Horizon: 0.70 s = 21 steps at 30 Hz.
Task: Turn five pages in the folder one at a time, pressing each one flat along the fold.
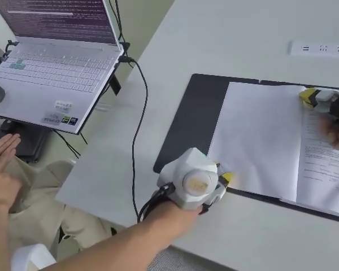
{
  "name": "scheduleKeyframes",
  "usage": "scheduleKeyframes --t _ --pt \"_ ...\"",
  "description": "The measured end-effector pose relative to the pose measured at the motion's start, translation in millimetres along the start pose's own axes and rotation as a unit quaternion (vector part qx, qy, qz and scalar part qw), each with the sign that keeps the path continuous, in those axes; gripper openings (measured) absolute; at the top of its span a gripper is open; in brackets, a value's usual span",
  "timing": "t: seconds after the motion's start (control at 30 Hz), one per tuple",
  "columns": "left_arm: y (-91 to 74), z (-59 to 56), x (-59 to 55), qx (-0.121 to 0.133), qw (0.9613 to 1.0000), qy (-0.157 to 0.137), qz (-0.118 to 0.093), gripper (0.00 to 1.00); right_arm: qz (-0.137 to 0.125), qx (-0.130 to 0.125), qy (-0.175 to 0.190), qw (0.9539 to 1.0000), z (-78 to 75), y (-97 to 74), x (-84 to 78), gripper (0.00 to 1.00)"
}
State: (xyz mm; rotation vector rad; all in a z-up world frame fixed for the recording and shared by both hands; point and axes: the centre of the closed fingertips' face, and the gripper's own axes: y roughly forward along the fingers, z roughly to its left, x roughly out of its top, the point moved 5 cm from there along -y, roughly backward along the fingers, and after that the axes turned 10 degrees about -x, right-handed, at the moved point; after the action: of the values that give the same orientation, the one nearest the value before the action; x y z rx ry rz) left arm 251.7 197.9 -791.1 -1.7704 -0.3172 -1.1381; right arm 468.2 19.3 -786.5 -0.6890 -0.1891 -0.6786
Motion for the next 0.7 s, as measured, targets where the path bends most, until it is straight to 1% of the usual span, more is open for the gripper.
scheduleKeyframes --t 0.3,0.43,0.53,0.7 --pt "0.5 -0.1 0.7 0.000 1.0000 0.001 0.003 0.17 0.022 0.009 -0.004 0.9997 -2.3 -12.6 -16.0 0.00" --pt "0.8 -0.3 0.8 0.000 1.0000 0.000 0.003 0.17 0.028 0.012 -0.012 0.9994 -3.0 -19.8 -24.9 0.00" --pt "1.4 -0.3 0.8 -0.001 1.0000 0.001 0.005 0.17 0.036 0.014 -0.029 0.9988 -2.4 -25.7 -31.8 0.00" --pt "1.0 -1.3 1.6 0.000 1.0000 0.001 0.006 0.16 0.043 0.017 -0.026 0.9986 -2.8 -34.8 -41.4 0.00"
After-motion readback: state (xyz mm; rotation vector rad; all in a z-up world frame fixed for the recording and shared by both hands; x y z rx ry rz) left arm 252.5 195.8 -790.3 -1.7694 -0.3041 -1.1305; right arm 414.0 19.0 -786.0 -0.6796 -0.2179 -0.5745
